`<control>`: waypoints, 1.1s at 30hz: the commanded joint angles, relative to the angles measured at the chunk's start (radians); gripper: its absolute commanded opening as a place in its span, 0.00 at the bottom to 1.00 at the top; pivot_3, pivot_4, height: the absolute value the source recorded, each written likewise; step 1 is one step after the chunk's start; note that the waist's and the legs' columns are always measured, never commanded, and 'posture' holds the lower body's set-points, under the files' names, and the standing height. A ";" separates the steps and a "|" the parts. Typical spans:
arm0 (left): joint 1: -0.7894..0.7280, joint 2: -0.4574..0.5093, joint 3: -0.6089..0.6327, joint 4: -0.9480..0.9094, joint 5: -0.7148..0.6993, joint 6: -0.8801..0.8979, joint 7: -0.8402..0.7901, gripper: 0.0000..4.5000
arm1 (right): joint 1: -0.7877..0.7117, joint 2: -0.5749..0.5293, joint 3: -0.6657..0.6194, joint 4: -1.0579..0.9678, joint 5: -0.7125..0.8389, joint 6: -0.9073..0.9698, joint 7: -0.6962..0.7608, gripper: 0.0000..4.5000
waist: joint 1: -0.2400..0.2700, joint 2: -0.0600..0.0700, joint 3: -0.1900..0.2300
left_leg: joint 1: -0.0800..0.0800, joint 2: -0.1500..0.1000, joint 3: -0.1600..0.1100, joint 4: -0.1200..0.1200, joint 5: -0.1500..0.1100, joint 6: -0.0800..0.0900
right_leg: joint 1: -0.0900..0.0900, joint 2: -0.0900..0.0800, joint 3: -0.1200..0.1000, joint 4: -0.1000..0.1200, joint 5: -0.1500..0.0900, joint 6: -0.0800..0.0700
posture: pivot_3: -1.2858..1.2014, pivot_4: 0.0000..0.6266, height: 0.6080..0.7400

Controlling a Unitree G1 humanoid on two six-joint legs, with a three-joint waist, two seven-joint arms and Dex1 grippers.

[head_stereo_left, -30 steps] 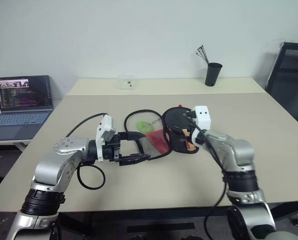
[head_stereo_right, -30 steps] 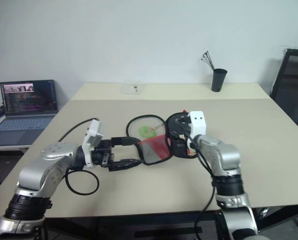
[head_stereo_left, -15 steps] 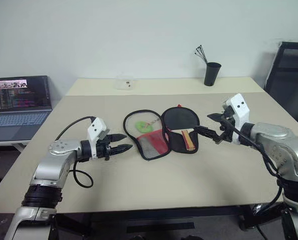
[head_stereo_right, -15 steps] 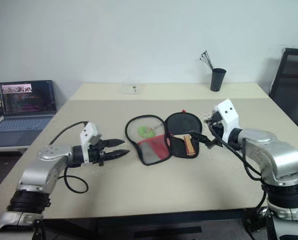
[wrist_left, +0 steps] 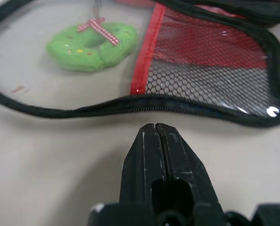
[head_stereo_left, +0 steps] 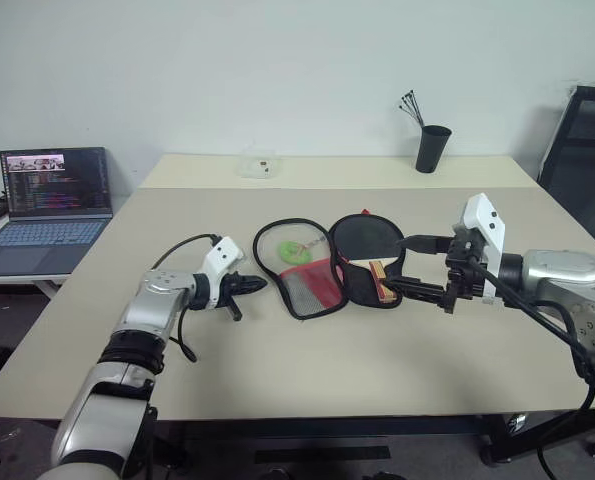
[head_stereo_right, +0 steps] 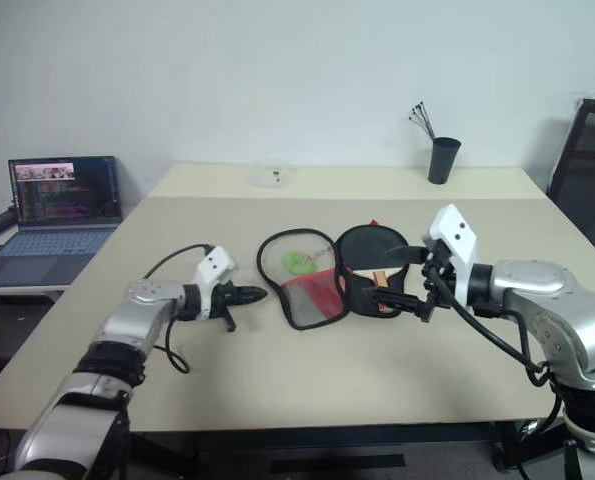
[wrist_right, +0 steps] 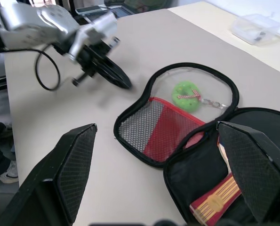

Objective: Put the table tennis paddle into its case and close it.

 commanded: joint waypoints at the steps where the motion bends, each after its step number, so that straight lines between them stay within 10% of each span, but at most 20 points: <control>1: -0.050 -0.012 -0.004 0.069 0.041 -0.043 0.038 0.01 | -0.004 -0.005 -0.009 -0.021 0.005 -0.026 -0.008 1.00 | -0.001 0.000 0.000 | 0.000 0.000 0.000 0.000 0.000 0.000 | 0.000 0.000 0.000 0.000 0.000 0.000 | 0.52 0.24 1.00; 33: -0.468 -0.400 0.069 0.431 0.058 -0.273 0.145 0.01 | 0.099 -0.115 -0.114 -0.024 0.031 -0.027 -0.025 1.00 | 0.020 -0.006 0.003 | 0.000 -0.002 0.002 0.002 0.000 0.000 | 0.001 0.001 -0.003 0.000 0.000 0.004 | 0.52 0.24 1.00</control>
